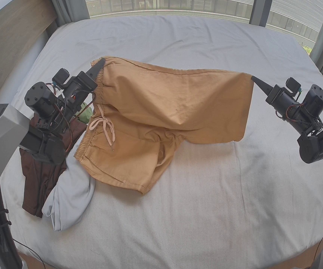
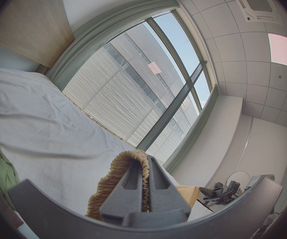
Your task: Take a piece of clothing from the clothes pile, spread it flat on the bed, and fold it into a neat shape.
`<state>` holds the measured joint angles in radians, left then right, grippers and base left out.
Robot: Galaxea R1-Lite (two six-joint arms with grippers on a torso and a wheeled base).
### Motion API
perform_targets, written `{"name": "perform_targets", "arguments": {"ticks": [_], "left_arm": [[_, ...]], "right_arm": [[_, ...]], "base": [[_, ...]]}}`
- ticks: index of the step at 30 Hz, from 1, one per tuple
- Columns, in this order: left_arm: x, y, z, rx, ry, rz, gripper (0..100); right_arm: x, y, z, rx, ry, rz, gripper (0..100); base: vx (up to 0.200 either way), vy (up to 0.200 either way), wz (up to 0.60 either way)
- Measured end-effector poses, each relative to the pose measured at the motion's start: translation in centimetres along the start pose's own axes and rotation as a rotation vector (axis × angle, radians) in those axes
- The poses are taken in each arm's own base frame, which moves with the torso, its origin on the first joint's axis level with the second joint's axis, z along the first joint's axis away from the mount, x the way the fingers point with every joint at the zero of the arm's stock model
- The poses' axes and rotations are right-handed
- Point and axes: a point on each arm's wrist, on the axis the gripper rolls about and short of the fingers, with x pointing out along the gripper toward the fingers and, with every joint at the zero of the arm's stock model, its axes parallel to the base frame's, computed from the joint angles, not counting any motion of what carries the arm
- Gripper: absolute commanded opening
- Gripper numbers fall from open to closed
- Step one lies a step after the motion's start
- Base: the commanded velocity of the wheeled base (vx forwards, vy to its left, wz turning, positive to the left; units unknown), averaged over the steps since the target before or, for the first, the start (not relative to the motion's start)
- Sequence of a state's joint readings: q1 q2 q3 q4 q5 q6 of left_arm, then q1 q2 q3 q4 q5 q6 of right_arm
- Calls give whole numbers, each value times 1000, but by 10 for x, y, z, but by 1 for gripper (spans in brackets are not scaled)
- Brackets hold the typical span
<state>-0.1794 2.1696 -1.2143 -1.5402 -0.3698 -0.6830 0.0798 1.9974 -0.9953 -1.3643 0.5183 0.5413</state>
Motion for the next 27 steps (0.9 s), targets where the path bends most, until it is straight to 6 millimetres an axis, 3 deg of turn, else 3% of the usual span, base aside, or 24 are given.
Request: {"name": "perform_targets", "arguments": {"ticks": [14, 15, 16, 17, 27], "left_arm": [[24, 38, -28, 11, -55, 22, 0], [26, 41, -30, 10, -53, 25, 100], [27, 43, -32, 9, -50, 28, 100], [28, 45, -34, 7, -46, 31, 100], [32, 56, -45, -21, -12, 74, 100]], "right_arm": [[28, -33, -21, 4, 4, -7, 0], [30, -36, -24, 5, 5, -8, 0], [31, -38, -25, 6, 6, -9, 0], [32, -40, -27, 6, 6, -11, 100], [31, -42, -41, 21, 26, -14, 100]], "base": [[0, 0, 0], [0, 0, 0], [0, 0, 0], [0, 0, 0], [0, 0, 0]]}}
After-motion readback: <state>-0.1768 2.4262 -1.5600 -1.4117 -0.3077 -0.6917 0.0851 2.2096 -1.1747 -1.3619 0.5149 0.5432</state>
